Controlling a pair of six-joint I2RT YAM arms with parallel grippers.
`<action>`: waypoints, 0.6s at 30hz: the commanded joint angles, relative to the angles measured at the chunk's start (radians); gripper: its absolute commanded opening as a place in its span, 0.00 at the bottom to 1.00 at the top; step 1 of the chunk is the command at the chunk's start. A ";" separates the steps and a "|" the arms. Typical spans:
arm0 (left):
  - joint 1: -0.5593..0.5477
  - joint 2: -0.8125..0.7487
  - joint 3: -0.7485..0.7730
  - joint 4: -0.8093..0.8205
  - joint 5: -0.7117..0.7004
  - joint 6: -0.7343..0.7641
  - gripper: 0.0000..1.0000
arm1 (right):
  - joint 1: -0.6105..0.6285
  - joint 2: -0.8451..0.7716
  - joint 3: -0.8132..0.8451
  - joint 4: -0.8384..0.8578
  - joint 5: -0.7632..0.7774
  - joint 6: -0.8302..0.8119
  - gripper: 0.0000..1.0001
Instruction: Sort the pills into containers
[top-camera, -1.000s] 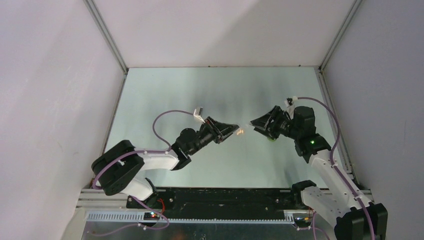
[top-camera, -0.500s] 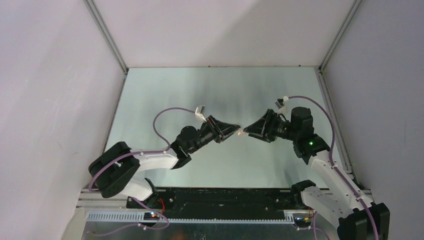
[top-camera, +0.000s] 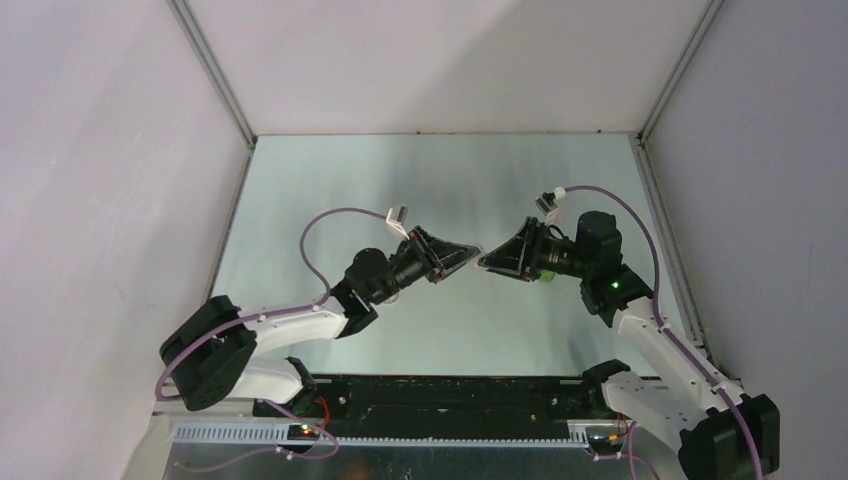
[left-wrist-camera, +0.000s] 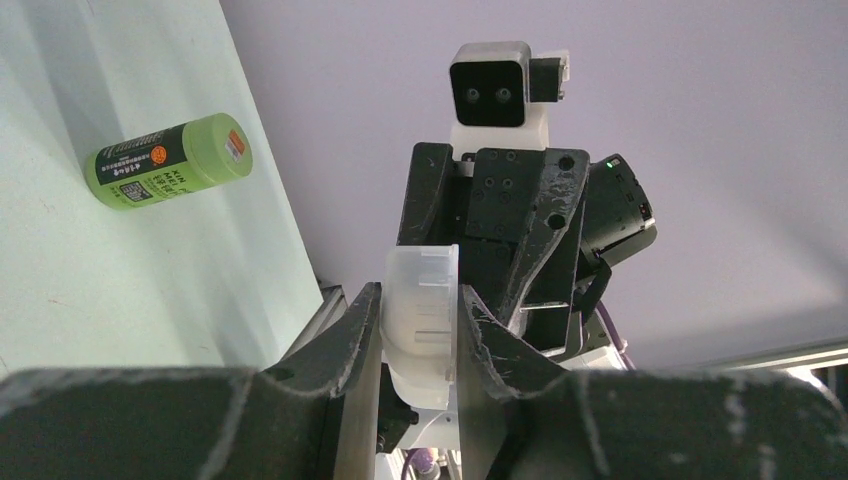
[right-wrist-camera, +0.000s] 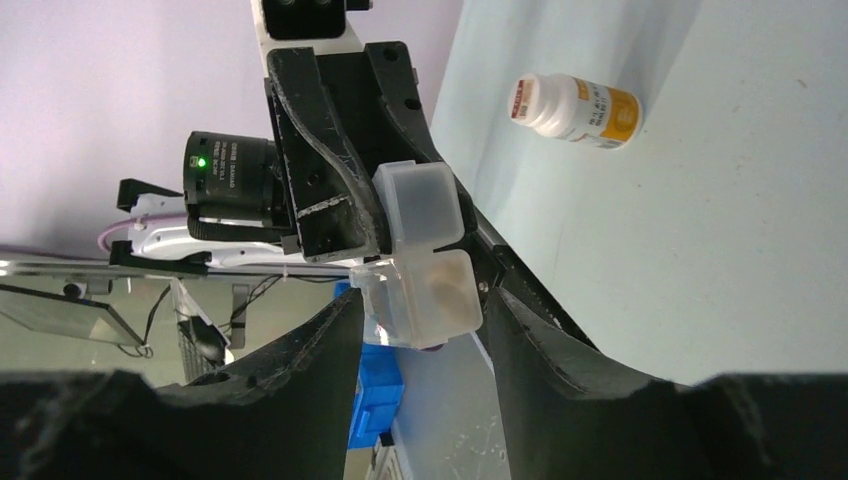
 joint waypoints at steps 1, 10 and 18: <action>-0.004 -0.043 0.054 -0.024 0.025 0.025 0.00 | 0.022 0.021 -0.008 0.126 -0.046 0.050 0.52; 0.005 -0.071 0.059 -0.043 0.034 0.026 0.00 | 0.055 0.041 -0.008 0.159 -0.088 0.055 0.42; 0.014 -0.096 0.050 -0.060 0.028 0.028 0.00 | 0.057 0.030 -0.008 0.160 -0.073 0.057 0.28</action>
